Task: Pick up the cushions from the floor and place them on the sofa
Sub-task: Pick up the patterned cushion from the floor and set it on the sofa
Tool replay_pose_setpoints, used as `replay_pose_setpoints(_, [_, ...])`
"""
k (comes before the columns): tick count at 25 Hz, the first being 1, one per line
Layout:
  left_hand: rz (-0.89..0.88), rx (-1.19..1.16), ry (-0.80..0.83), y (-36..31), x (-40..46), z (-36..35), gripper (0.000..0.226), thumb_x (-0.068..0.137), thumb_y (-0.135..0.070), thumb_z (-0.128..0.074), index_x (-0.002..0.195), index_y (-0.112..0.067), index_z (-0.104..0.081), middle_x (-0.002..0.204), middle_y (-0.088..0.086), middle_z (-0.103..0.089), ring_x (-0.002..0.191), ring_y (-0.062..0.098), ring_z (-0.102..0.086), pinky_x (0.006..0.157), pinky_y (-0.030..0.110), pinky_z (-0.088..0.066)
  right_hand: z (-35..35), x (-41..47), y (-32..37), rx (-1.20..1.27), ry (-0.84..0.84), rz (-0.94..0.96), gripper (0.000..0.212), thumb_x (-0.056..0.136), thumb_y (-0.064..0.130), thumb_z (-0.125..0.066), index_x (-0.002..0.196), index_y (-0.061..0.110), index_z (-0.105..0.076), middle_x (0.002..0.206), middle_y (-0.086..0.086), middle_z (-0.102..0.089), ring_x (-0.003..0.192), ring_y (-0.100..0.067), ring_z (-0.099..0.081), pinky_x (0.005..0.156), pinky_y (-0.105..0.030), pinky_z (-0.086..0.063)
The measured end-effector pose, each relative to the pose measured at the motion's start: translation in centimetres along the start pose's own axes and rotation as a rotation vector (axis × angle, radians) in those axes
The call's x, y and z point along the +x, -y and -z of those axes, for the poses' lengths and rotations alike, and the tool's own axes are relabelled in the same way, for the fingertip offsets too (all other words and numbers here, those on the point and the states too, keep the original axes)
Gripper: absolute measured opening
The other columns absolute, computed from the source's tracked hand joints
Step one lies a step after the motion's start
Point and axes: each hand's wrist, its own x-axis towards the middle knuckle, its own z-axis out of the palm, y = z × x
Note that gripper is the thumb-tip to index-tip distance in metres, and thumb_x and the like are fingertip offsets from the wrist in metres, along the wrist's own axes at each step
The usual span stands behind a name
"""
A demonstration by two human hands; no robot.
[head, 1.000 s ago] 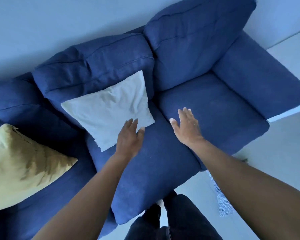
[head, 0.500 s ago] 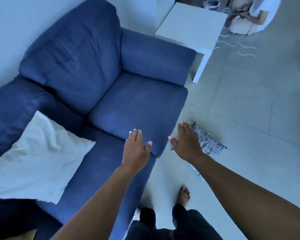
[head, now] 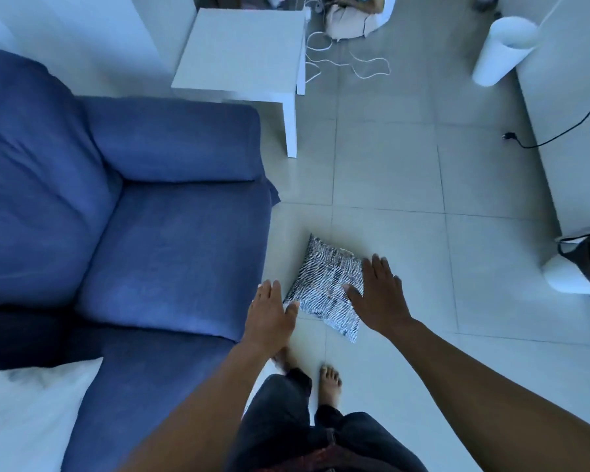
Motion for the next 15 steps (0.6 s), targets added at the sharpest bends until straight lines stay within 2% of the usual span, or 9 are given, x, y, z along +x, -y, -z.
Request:
replay_pose_setpoints(9, [-0.020,0.136,0.191,-3.1,13.0,0.4,0.074,0.111,-0.043,-0.044,0.169,-0.006,-0.017,0.179,0.017,-0.015,0.164,0.035,-0.019,0.128,0.048,-0.024,0.0,9.2,-3.1,0.223,0.027,-0.178,0.081,0.110,0.051,-0.046,0.170,0.006,-0.016,0.180,-0.017,-0.007,0.168,-0.033,-0.003,0.133,-0.053,-0.016])
replay_pose_setpoints(15, [0.054,0.177,0.284,-2.5,24.1,-4.4,0.073,0.109,-0.045,-0.048,0.167,-0.008,-0.025,0.175,0.015,-0.029,0.160,0.032,-0.031,0.126,0.042,-0.028,-6.0,18.3,-7.1,0.362,0.057,-0.309,0.079,0.110,0.045,-0.050,0.168,0.002,-0.019,0.178,-0.021,-0.015,0.166,-0.034,-0.012,0.133,-0.049,-0.018])
